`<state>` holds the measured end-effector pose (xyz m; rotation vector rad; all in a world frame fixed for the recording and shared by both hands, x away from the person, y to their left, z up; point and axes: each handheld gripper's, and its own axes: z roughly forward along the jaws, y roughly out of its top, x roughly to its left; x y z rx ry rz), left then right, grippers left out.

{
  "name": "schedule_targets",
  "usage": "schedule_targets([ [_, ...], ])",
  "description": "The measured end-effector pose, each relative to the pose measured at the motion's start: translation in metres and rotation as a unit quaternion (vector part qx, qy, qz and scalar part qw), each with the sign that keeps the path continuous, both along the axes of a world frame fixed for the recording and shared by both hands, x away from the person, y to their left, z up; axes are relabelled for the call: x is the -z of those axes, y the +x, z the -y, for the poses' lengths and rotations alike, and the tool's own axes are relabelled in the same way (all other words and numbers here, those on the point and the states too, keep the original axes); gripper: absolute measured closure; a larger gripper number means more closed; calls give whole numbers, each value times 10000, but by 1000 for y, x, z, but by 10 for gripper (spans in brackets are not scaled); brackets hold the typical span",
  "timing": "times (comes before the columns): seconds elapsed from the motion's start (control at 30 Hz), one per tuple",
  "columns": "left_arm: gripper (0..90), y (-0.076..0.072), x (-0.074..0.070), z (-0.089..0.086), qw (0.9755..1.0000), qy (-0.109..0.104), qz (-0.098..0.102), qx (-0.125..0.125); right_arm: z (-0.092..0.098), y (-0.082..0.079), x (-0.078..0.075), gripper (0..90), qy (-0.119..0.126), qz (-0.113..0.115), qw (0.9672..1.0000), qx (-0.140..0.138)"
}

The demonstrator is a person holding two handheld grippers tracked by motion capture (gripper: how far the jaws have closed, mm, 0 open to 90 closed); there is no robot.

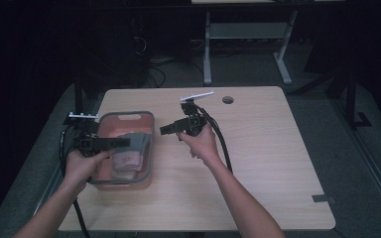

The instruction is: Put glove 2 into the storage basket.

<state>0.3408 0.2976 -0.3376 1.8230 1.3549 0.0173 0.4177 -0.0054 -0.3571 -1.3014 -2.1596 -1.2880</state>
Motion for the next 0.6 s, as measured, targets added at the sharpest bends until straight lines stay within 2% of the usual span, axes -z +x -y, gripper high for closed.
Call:
schedule_targets([
  [0.6,441,4,-3,32,9994,52,56,335,37,-3,3,573,-6,-12,9997,233],
])
